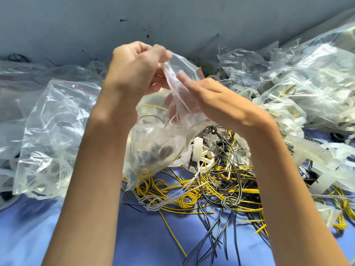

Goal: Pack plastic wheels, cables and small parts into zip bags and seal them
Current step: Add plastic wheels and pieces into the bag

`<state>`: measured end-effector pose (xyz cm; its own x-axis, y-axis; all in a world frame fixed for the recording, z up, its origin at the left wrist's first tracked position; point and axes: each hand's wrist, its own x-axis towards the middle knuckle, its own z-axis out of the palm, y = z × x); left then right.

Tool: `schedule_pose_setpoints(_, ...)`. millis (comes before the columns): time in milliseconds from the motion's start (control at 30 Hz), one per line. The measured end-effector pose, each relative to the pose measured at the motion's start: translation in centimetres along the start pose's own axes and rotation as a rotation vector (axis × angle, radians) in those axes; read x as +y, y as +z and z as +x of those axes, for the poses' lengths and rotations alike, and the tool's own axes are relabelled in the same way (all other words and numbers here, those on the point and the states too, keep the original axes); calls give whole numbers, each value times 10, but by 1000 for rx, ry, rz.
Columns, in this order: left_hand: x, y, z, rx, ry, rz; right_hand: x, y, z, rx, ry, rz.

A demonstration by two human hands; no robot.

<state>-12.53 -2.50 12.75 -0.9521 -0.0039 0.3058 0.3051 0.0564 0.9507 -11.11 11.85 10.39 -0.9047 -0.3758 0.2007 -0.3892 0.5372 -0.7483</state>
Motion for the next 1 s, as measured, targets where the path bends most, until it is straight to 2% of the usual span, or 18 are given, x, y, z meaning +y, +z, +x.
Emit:
schedule_pose_setpoints(67,-2,-4,2,-84,-55,-24,3,-4,-1,-51,7,222)
schedule_pose_setpoints(100,-4,-6,4,-126,-77,-32,4,-6,-2,-48,9,256)
schedule_pose_setpoints(200,-12,-15,10,-188,-73,32,10,-12,-2,9,63,-109)
schedule_pose_setpoints(300,-27,-22,18,-191,-95,247,18,-14,-2,9,109,-329)
schedule_pose_setpoints(433,-52,-30,24,-319,-202,690,29,-22,-5,29,227,-312)
schedule_pose_setpoints(500,-61,-34,24,-483,-239,759,32,-24,-4,36,260,-312)
schedule_pose_setpoints(567,-66,-38,23,-565,-255,765,36,-22,-2,44,261,-333)
schedule_pose_setpoints(667,-70,-41,25,-504,-213,836,36,-19,1,84,244,-286)
schedule_pose_setpoints(833,-52,-38,23,-280,-105,1057,34,-17,7,273,207,41)
schedule_pose_setpoints(1000,-29,-32,13,-379,-124,840,38,-25,9,537,198,192)
